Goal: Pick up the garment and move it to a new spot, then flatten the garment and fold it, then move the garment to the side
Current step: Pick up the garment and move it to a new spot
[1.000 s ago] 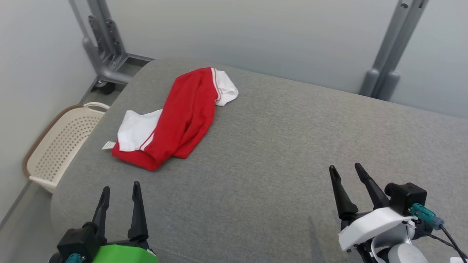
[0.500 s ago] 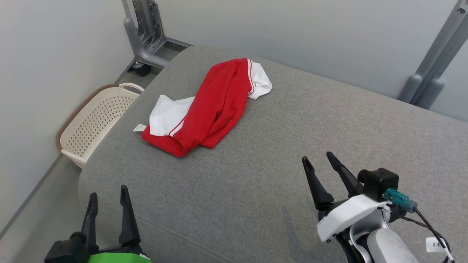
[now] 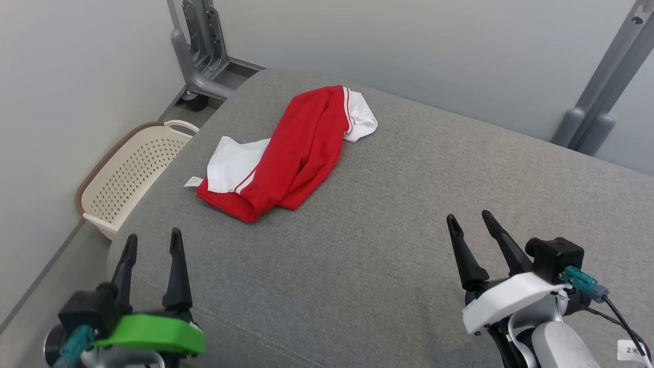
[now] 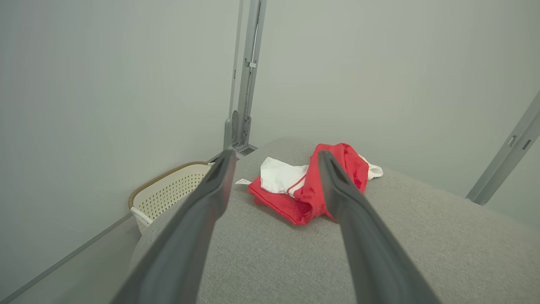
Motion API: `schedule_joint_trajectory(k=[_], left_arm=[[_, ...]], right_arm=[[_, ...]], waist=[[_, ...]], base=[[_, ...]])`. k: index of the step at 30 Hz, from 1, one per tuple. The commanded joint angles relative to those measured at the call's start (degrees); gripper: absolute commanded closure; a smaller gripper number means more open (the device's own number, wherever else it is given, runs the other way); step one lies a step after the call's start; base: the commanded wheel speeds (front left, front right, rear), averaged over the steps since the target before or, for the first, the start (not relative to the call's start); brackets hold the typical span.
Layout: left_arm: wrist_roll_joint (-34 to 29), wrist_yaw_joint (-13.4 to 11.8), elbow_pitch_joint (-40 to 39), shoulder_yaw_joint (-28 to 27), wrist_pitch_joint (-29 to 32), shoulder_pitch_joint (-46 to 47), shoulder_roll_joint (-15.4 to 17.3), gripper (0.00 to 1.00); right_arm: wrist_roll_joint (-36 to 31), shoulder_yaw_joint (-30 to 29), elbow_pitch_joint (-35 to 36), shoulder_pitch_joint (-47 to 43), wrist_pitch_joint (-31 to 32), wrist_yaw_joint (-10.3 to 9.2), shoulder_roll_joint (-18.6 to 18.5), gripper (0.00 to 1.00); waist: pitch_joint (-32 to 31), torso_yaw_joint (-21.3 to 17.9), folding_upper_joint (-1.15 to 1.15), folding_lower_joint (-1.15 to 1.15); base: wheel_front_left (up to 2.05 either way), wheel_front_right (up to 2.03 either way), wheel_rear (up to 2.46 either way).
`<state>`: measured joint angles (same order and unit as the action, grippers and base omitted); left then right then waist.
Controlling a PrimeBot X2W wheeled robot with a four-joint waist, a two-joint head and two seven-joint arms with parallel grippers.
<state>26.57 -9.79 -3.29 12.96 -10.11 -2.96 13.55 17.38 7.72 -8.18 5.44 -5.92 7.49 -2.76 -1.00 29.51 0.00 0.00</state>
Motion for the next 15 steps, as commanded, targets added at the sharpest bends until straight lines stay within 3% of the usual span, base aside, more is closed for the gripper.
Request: schedule_joint_trajectory(k=[1, 8, 15], left_arm=[[0.3, 1.0, 0.3, 0.0, 0.8, 2.6, 0.6, 0.0], [1.5, 6.1, 6.3, -0.2, 7.6, 17.9, 5.0, 0.0], [4.9, 11.1, 16.8, -1.1, 14.0, 31.7, 8.2, 0.0]], right_arm=[[-0.4, -0.7, 0.4, -0.8, -0.3, 0.0, -0.2, 0.0], [-2.1, -3.0, 3.6, -0.1, 1.1, 0.0, -0.3, 0.0], [-3.1, -2.0, 5.9, 3.2, 2.1, 0.0, -0.3, 0.0]], waist=[[0.0, 0.0, 0.0, 0.0], [2.7, -3.0, 0.0, 0.0], [7.3, -9.6, 0.0, 0.0]], base=[[0.0, 0.0, 0.0], [0.0, 0.0, 0.0], [0.0, 0.0, 0.0]])
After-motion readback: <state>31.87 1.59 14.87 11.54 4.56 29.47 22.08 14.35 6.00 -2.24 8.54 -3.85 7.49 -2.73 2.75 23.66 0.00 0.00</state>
